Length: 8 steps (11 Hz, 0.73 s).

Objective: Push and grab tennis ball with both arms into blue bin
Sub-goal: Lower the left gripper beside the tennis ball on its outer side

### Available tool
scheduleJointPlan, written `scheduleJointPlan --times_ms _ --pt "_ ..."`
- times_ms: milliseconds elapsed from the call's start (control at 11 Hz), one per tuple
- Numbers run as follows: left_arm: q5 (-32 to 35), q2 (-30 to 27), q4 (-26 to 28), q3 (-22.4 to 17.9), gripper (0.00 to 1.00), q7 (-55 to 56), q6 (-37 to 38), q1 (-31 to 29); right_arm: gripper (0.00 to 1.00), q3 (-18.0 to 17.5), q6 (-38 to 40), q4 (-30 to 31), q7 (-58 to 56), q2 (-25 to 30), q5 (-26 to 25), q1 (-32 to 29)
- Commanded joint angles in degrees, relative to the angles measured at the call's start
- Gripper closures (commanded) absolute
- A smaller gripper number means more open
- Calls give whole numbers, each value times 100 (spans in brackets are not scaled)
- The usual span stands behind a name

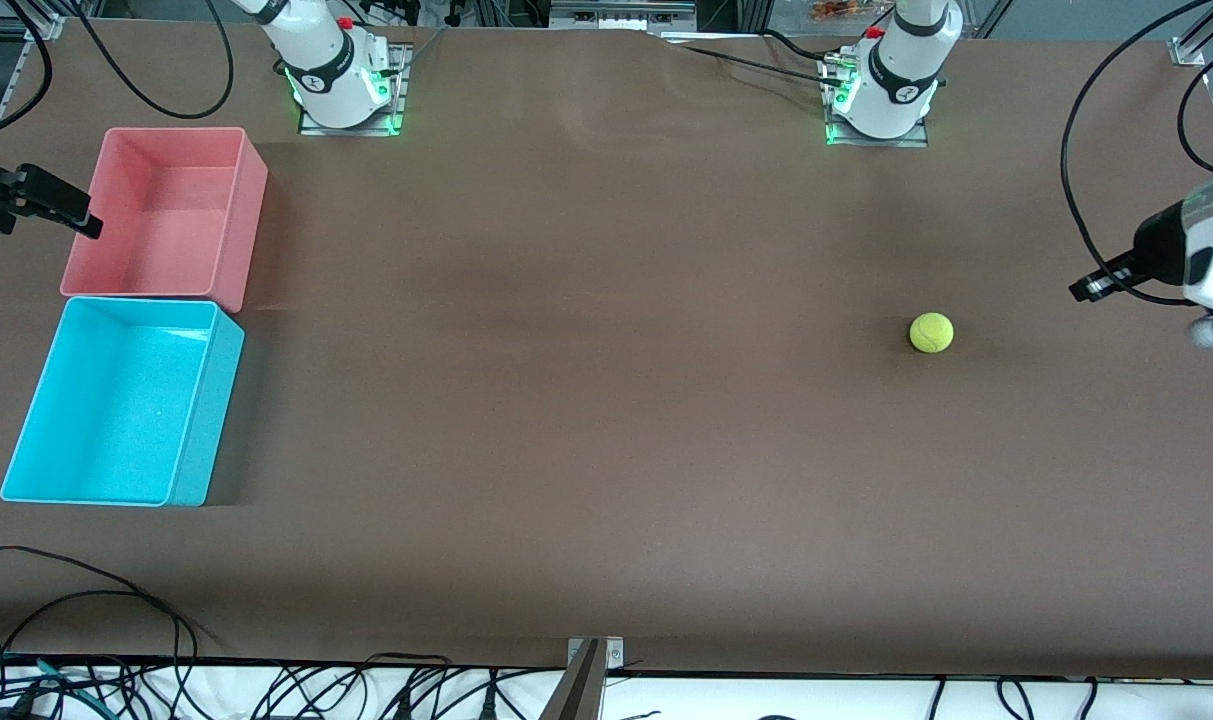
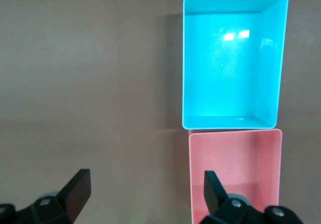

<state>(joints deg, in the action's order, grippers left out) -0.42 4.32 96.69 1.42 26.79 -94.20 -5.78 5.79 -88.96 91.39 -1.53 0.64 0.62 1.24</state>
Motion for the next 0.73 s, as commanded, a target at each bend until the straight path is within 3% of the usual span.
scheduleJointPlan --times_ms 0,273,636 --pt "-239 235 -116 16 100 2158 86 -449 0 -26 107 -113 83 -2 -27 -18" --pt "-213 464 199 7 100 3155 -368 -660 0 -26 116 -113 74 -2 -27 -18" --pt "-142 525 1752 -1 100 3928 -2116 -950 0 -35 125 -113 74 -2 -27 -18"
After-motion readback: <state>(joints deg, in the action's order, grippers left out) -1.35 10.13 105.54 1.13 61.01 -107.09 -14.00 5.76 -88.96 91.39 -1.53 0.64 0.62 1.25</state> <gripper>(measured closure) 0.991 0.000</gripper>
